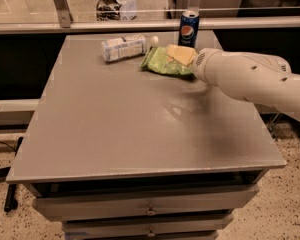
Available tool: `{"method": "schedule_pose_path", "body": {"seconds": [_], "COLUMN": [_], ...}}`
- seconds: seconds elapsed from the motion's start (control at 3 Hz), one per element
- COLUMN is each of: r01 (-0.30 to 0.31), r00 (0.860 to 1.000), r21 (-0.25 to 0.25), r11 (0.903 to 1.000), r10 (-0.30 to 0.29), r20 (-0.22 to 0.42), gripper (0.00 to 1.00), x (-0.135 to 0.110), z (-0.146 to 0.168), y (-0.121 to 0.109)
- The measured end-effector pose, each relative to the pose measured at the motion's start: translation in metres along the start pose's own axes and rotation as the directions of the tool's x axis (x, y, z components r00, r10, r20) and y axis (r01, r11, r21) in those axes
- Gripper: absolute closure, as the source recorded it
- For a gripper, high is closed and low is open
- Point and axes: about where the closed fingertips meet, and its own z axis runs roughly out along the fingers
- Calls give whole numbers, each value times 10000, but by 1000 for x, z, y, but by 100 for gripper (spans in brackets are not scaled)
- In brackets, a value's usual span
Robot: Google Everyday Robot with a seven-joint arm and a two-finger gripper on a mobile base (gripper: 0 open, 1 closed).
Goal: Move green jalapeno chip bag near blue plastic bottle
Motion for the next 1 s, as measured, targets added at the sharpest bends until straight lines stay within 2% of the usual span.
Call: {"method": "schedule_pose_path", "body": {"seconds": [0.33,0.67,1.0], "r01": [481,1752,3374], "r00": [9978,9793,9284], "r21": [254,640,906], "r11": [9985,9825,9370], "r10": [-492,-1806,-3472], "r20": [446,911,1328], "gripper": [0,0,0], "x": [-8,-10,-11], "z": [-34,-84,-130], "y": [-29,-64,-81]}}
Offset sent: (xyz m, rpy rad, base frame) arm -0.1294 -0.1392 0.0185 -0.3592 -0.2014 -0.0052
